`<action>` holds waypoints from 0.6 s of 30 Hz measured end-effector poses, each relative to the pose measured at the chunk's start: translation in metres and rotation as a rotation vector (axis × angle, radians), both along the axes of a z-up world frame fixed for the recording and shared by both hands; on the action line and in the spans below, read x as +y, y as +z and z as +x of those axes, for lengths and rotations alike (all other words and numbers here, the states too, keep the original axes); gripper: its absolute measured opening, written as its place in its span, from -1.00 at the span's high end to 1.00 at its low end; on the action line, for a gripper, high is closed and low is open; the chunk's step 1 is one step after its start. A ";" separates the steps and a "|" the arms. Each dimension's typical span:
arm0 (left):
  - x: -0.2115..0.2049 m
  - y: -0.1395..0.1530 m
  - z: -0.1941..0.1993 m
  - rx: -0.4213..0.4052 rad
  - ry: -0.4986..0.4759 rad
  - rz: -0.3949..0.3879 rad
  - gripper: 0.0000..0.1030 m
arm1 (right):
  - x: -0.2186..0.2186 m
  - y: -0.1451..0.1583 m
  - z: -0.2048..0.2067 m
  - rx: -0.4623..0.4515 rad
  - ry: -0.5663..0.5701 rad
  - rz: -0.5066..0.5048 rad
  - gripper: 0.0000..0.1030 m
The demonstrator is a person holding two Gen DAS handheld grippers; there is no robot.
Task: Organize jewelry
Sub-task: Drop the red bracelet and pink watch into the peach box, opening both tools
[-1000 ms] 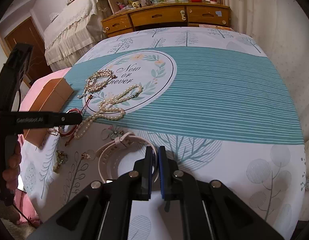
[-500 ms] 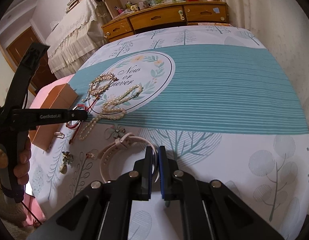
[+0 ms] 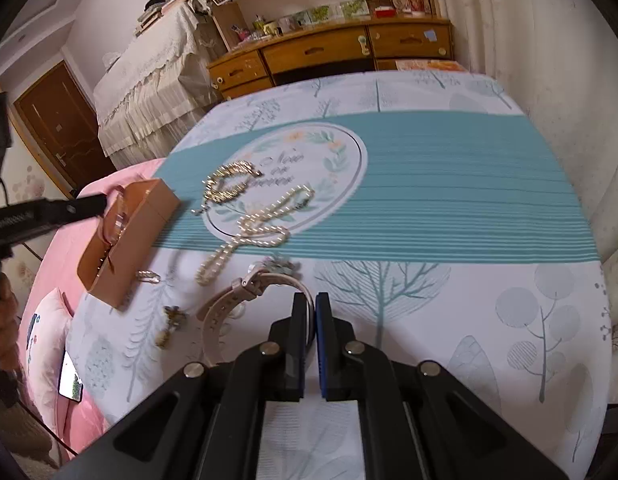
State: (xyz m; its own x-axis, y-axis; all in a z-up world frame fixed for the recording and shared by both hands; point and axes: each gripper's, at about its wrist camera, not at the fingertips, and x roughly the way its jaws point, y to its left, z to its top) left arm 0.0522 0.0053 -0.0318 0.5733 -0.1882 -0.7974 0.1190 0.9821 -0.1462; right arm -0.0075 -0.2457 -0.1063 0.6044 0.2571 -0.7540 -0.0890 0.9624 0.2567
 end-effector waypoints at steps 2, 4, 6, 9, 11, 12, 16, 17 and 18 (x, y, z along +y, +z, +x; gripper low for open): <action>0.016 0.010 -0.003 -0.031 0.025 0.002 0.92 | 0.006 0.007 -0.003 -0.014 -0.003 -0.006 0.92; 0.037 0.017 -0.007 -0.063 0.065 0.018 0.92 | 0.013 0.014 -0.004 -0.027 -0.002 -0.018 0.92; 0.054 0.018 -0.009 -0.071 0.100 0.028 0.92 | 0.023 0.022 -0.004 -0.043 0.003 -0.025 0.92; 0.078 0.006 -0.006 -0.045 0.129 0.016 0.92 | 0.041 0.035 -0.001 -0.058 0.027 -0.031 0.92; 0.090 -0.006 -0.005 -0.023 0.143 0.020 0.92 | 0.057 0.044 0.004 -0.069 0.052 -0.034 0.92; 0.093 -0.013 -0.003 -0.015 0.147 0.026 0.92 | 0.066 0.049 0.007 -0.077 0.068 -0.037 0.92; 0.107 -0.039 0.002 0.022 0.156 0.034 0.92 | 0.103 0.070 0.022 -0.112 0.125 -0.050 0.92; 0.111 -0.046 0.004 0.032 0.158 0.022 0.92 | 0.112 0.074 0.026 -0.118 0.136 -0.050 0.92; 0.113 -0.051 0.005 0.037 0.160 0.012 0.92 | 0.122 0.078 0.032 -0.124 0.150 -0.052 0.92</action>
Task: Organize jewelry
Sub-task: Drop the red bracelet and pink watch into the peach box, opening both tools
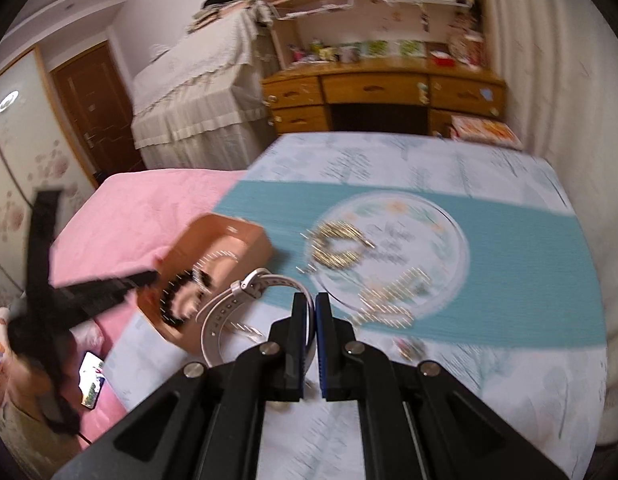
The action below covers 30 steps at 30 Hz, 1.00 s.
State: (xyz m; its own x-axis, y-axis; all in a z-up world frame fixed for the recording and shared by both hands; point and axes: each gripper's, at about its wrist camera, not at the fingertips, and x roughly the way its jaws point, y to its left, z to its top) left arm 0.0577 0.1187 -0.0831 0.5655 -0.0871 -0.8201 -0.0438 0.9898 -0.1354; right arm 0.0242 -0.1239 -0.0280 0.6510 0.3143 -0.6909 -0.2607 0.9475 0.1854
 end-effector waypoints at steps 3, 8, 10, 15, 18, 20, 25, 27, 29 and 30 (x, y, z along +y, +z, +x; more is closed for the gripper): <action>0.010 -0.014 0.006 0.017 0.000 -0.072 0.92 | 0.029 0.009 0.015 -0.025 0.030 -0.021 0.92; 0.020 -0.023 0.010 0.016 0.004 -0.142 0.59 | 0.069 0.005 0.049 0.006 0.051 -0.026 0.92; 0.022 -0.022 0.009 0.003 0.002 -0.133 0.33 | 0.085 0.000 0.064 0.017 0.051 -0.041 0.92; 0.030 -0.012 0.003 -0.056 0.033 -0.087 -0.16 | 0.113 -0.023 0.094 0.084 0.039 -0.054 0.92; 0.038 -0.006 0.001 -0.084 0.063 -0.063 -0.18 | 0.125 -0.038 0.110 0.135 0.028 -0.051 0.92; 0.042 -0.003 0.001 -0.094 0.081 -0.038 -0.18 | 0.131 -0.046 0.118 0.156 0.024 -0.056 0.91; 0.053 -0.004 0.001 -0.093 0.123 -0.015 -0.18 | 0.139 -0.069 0.133 0.229 0.014 -0.056 0.83; 0.054 -0.006 0.002 -0.085 0.123 -0.016 -0.18 | 0.140 -0.074 0.136 0.243 0.004 -0.075 0.76; 0.053 -0.007 0.003 -0.080 0.119 -0.013 -0.18 | 0.136 -0.077 0.137 0.255 -0.008 -0.064 0.76; 0.053 -0.007 0.002 -0.078 0.118 -0.013 -0.19 | 0.135 -0.076 0.136 0.254 -0.010 -0.055 0.76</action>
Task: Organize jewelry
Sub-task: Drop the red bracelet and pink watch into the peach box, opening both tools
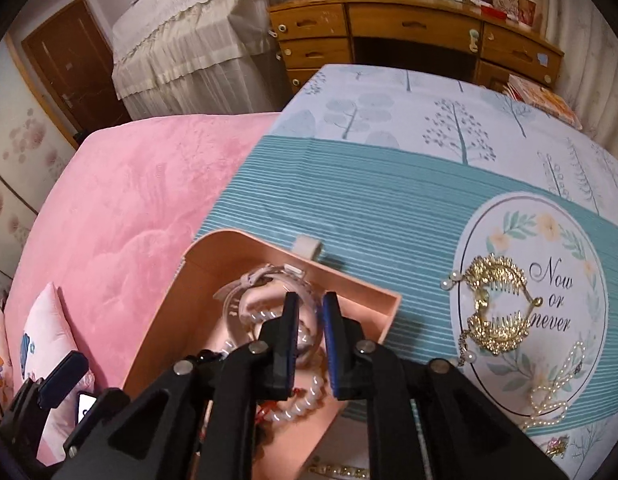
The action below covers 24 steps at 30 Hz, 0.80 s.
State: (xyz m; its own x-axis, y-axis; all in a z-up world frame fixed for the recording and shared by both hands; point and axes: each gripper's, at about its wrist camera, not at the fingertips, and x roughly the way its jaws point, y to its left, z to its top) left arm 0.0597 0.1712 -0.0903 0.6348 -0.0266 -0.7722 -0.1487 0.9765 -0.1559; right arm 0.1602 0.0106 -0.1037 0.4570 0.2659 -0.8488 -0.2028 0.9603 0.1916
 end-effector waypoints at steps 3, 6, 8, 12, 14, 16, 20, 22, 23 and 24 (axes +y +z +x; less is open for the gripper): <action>-0.002 0.000 0.000 0.002 -0.006 0.003 -0.21 | -0.008 0.009 -0.006 -0.021 0.001 0.027 0.76; -0.005 0.001 -0.002 0.001 -0.013 0.001 -0.23 | -0.017 0.021 -0.015 -0.050 0.002 0.049 0.76; -0.009 0.002 -0.004 -0.002 -0.021 0.006 -0.23 | -0.023 0.029 -0.023 -0.069 0.001 0.062 0.76; -0.019 0.005 -0.007 -0.011 -0.041 0.013 -0.24 | -0.037 0.039 -0.039 -0.099 0.010 0.080 0.76; -0.026 0.007 -0.009 -0.016 -0.055 0.020 -0.24 | -0.046 0.042 -0.049 -0.111 0.014 0.082 0.76; -0.030 0.009 -0.010 -0.023 -0.067 0.022 -0.24 | -0.055 0.045 -0.059 -0.119 0.021 0.085 0.76; -0.046 0.013 -0.016 -0.036 -0.104 0.024 -0.24 | -0.077 0.048 -0.075 -0.128 0.024 0.079 0.76; -0.055 0.015 -0.019 -0.044 -0.129 0.024 -0.24 | -0.090 0.046 -0.084 -0.123 0.023 0.079 0.76; -0.061 0.017 -0.020 -0.050 -0.147 0.029 -0.24 | -0.095 0.045 -0.089 -0.120 0.025 0.077 0.76; -0.067 0.018 -0.022 -0.054 -0.163 0.035 -0.24 | -0.099 0.044 -0.092 -0.118 0.025 0.074 0.76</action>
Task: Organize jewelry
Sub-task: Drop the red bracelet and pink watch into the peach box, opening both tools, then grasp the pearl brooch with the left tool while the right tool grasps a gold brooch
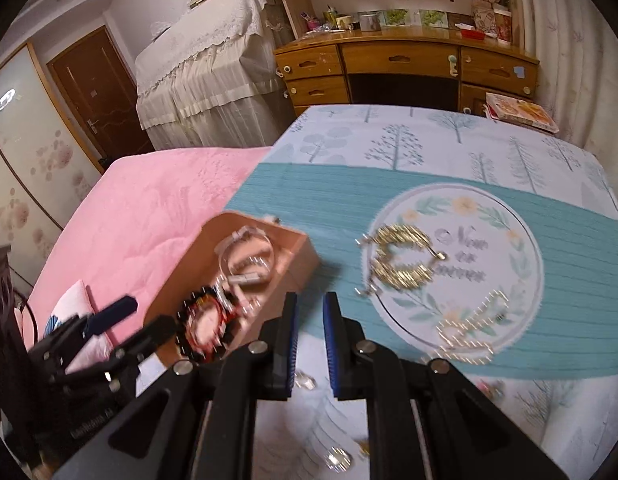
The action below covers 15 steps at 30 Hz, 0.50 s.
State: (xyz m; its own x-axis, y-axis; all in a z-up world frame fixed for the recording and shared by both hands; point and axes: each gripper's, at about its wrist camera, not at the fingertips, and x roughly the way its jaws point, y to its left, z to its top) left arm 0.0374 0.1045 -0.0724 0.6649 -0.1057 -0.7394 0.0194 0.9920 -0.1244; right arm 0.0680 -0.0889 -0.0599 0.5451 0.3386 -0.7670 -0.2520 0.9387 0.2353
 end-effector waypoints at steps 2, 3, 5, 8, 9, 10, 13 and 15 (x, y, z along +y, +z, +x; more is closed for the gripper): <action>-0.013 0.002 -0.004 -0.011 -0.039 0.013 -0.24 | -0.012 -0.004 -0.011 0.004 0.000 -0.013 0.76; -0.017 0.002 -0.006 -0.013 -0.052 0.016 -0.24 | -0.016 -0.007 -0.016 0.007 0.005 -0.018 0.76; -0.028 0.003 -0.009 -0.013 -0.089 0.024 -0.24 | -0.024 -0.013 -0.026 0.013 0.011 -0.030 0.76; -0.039 0.003 -0.013 -0.017 -0.115 0.035 -0.24 | -0.031 -0.025 -0.038 0.025 0.035 -0.055 0.76; -0.041 0.003 -0.014 -0.018 -0.121 0.037 -0.24 | -0.033 -0.030 -0.041 0.034 0.045 -0.064 0.76; -0.044 0.003 -0.015 -0.018 -0.129 0.041 -0.24 | -0.034 -0.035 -0.044 0.041 0.054 -0.071 0.76; -0.051 0.001 -0.016 -0.010 -0.144 0.053 -0.24 | -0.037 -0.045 -0.051 0.057 0.083 -0.065 0.76; -0.054 -0.002 -0.016 0.000 -0.149 0.056 -0.24 | -0.038 -0.049 -0.054 0.062 0.105 -0.050 0.76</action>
State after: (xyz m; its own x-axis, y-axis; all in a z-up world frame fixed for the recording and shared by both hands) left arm 0.0211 0.0510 -0.0741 0.6451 -0.1621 -0.7467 0.1673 0.9835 -0.0689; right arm 0.0137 -0.1267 -0.1093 0.4597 0.3517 -0.8155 -0.3358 0.9189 0.2070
